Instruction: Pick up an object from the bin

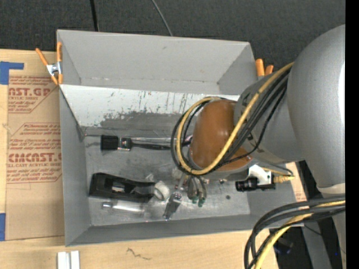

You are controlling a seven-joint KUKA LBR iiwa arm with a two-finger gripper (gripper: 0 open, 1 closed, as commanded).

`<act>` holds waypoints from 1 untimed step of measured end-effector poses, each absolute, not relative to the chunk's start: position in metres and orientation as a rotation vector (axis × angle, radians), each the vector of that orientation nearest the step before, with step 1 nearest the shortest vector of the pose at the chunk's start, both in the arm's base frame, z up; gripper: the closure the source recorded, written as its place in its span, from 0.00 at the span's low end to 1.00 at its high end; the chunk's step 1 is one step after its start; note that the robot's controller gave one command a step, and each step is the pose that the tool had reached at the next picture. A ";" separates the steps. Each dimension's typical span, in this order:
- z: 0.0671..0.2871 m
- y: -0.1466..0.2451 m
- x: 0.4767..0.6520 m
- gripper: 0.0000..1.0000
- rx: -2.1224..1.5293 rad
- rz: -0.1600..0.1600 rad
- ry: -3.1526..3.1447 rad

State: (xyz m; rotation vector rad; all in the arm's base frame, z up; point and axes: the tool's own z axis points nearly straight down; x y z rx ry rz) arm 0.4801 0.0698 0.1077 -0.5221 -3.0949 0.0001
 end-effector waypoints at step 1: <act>0.088 0.081 0.482 0.00 -0.403 0.000 -3.116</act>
Offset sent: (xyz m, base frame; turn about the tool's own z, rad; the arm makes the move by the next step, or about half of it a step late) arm -0.0007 0.0071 -0.0377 0.1777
